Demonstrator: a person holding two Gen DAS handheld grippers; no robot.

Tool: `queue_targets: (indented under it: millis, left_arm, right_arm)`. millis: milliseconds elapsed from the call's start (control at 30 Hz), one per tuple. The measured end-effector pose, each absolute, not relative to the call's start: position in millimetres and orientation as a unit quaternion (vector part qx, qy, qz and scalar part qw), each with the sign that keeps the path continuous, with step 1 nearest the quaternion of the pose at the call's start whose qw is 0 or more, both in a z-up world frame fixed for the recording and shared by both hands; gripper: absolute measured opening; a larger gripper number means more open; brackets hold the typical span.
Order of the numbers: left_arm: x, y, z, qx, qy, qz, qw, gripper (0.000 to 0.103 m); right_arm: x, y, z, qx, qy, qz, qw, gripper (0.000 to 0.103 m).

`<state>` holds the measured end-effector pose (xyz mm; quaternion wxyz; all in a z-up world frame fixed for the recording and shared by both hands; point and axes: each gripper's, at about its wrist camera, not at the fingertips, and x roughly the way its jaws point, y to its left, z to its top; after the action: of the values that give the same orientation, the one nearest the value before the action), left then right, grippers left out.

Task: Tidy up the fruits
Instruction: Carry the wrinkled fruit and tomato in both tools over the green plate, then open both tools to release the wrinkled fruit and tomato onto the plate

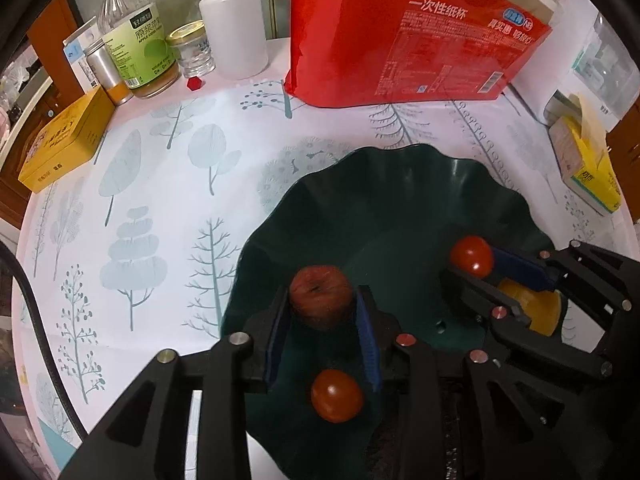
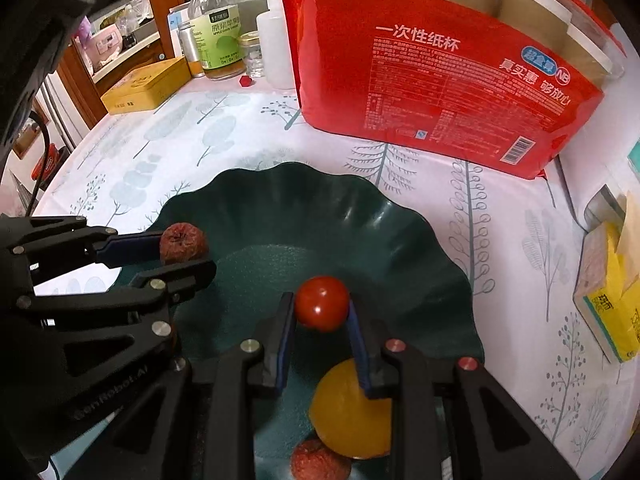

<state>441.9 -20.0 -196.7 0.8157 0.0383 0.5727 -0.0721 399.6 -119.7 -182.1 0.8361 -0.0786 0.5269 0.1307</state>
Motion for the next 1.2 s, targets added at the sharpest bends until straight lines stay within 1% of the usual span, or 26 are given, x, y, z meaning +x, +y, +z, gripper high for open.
queue_targets:
  millis: [67,100,167,200,267,300,333,400,500,633,733,900,1000,1067,1200]
  left_arm:
    - [442.8,-16.4,-196.1,0.042,0.573,-0.063,0.816,0.054]
    - [443.1,-13.9,-195.3,0.038,0.572,-0.063,0.817,0.056]
    - [442.1,-10.2,-192.1,0.028,0.569,-0.071,0.818,0.064]
    - [441.2,-9.2,-190.3,0.026,0.567,-0.071,0.820,0.066]
    - [439.1,-7.9,-186.0,0.030,0.562,-0.064,0.824,0.076]
    - [437.8,-6.5,-183.6,0.031,0.559,-0.063,0.827,0.077]
    - [436.8,-5.9,-182.1,0.029,0.557,-0.064,0.827,0.078]
    - [435.1,-4.3,-179.5,0.026,0.557,-0.066,0.827,0.078]
    - [430.7,-3.0,-173.9,0.026,0.555,-0.068,0.829,0.079]
    - [423.1,-1.2,-165.6,0.030,0.554,-0.067,0.829,0.083]
    - [417.2,0.3,-160.6,0.031,0.557,-0.073,0.827,0.083]
    - [404.1,1.3,-147.6,0.039,0.553,-0.079,0.829,0.084]
    - [395.5,2.0,-138.6,0.041,0.549,-0.083,0.831,0.087]
    - [389.2,2.8,-131.5,0.043,0.546,-0.083,0.833,0.090]
    - [377.0,5.5,-117.4,0.045,0.539,-0.082,0.837,0.090]
  right_arm:
    - [399.6,-119.9,-182.5,-0.082,0.526,0.128,0.837,0.027]
    - [399.3,-120.2,-182.7,-0.083,0.526,0.127,0.837,0.027]
    - [399.7,-122.8,-182.7,-0.081,0.526,0.126,0.837,0.027]
    - [399.9,-124.6,-182.3,-0.076,0.526,0.127,0.837,0.027]
    - [400.3,-127.9,-181.3,-0.067,0.526,0.128,0.838,0.028]
    - [400.3,-129.7,-180.4,-0.063,0.526,0.127,0.839,0.029]
    - [400.1,-130.6,-179.9,-0.060,0.526,0.127,0.839,0.029]
    - [399.3,-133.2,-177.5,-0.055,0.524,0.126,0.841,0.035]
    - [397.0,-134.9,-171.8,-0.052,0.518,0.126,0.845,0.041]
    - [393.3,-133.5,-163.7,-0.053,0.514,0.126,0.847,0.041]
    - [390.0,-132.8,-158.1,-0.050,0.512,0.125,0.848,0.042]
    - [383.2,-131.2,-148.1,-0.047,0.509,0.119,0.851,0.047]
    - [376.5,-130.2,-137.9,-0.044,0.504,0.116,0.855,0.049]
    - [372.1,-129.6,-131.0,-0.045,0.501,0.112,0.857,0.051]
    - [361.6,-129.3,-117.4,-0.048,0.494,0.105,0.862,0.051]
